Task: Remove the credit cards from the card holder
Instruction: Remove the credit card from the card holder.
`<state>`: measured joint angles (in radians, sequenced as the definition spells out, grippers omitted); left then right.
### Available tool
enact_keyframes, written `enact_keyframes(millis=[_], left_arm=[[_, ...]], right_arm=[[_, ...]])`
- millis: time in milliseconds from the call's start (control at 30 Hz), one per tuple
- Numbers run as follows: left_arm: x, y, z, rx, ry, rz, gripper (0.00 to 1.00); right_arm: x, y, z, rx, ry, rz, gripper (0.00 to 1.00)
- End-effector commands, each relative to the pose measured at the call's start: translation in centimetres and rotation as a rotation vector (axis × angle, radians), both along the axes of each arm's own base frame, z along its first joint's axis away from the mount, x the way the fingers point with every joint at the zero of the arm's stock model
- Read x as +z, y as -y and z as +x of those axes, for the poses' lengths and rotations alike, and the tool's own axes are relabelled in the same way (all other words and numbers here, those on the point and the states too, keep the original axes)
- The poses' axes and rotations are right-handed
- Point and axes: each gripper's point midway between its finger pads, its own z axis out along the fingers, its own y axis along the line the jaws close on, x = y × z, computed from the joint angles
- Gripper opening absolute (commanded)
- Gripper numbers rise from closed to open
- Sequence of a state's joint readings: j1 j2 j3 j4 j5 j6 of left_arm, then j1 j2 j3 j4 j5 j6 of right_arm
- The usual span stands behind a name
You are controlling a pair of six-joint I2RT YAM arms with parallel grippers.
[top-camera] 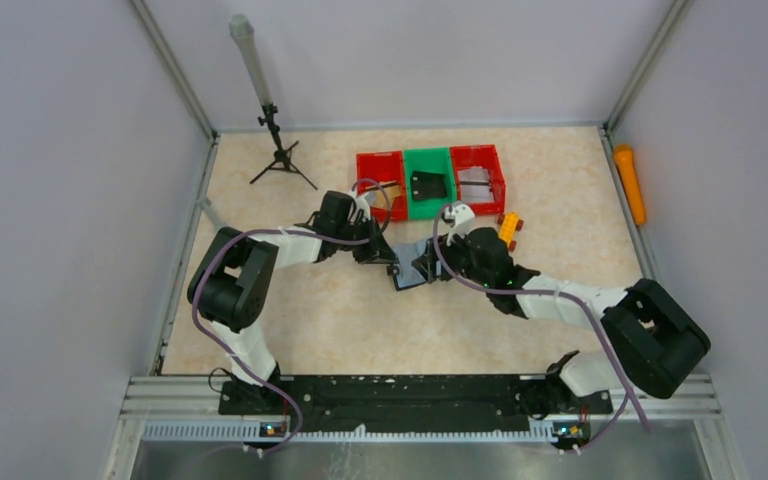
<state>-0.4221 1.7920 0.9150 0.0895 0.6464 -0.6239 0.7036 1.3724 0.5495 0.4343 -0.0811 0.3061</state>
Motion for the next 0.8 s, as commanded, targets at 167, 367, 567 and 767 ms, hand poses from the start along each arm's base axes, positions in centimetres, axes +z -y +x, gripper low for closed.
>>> enact_keyframes(millis=[167,367,567,767], left_arm=[[1.7,0.5,0.9,-0.022,0.066,-0.025,0.00],[1.9,0.6,0.8,-0.025,0.069,-0.032,0.00],[1.9,0.7,0.7,-0.030,0.068,-0.036,0.00],[1.9,0.7,0.7,-0.030,0.069,-0.035,0.00]], right_arm=[[3.1,-3.0,-0.9,0.132,0.098,0.069,0.59],[0.3,-4.4,-0.6,0.140,0.013,0.002,0.59],[-1.0,-5.6,-0.8,0.166,-0.013,-0.039,0.59],[-2.4,-4.8,0.3,0.077,-0.034,-0.128,0.60]])
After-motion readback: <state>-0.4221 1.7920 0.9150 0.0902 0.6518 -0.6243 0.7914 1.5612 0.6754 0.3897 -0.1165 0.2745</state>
